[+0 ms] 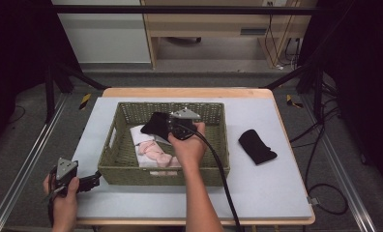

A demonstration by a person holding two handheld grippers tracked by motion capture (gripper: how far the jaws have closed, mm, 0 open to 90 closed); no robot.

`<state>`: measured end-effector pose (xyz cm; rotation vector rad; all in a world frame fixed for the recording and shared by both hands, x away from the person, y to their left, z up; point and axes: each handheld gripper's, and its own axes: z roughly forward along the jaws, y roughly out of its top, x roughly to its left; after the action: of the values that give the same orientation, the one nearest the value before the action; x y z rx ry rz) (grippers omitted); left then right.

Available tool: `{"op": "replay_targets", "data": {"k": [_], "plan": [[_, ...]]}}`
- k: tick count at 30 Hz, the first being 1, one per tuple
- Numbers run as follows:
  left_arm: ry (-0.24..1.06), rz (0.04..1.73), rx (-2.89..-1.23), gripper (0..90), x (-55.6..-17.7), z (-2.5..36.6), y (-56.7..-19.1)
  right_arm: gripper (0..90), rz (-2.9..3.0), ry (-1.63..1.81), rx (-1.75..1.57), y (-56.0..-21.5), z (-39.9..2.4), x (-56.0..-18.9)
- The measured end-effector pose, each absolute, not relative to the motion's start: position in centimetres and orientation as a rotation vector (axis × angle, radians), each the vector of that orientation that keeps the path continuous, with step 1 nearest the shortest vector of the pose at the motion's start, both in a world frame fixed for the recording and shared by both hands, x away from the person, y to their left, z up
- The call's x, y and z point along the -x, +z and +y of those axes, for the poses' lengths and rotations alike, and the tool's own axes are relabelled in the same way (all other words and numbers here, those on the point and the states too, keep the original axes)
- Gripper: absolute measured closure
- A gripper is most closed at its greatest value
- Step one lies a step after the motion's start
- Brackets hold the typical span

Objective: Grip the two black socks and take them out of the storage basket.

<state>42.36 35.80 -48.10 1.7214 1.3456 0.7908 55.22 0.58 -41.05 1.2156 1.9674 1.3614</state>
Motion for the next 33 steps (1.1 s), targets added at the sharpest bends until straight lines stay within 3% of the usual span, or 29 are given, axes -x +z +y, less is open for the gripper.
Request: {"op": "replay_targets", "data": {"k": [20, 33], "plan": [[0.790, 1.350, -1.723, 2.0, -42.4, 35.8, -48.1, 87.6, 1.601, 1.699, -1.057, -36.5, -2.7, -52.3], [0.791, 1.349, -1.723, 2.0, -42.4, 35.8, -48.1, 87.6, 1.412, 1.706, -0.993, -34.1, -6.1, -50.6]]}}
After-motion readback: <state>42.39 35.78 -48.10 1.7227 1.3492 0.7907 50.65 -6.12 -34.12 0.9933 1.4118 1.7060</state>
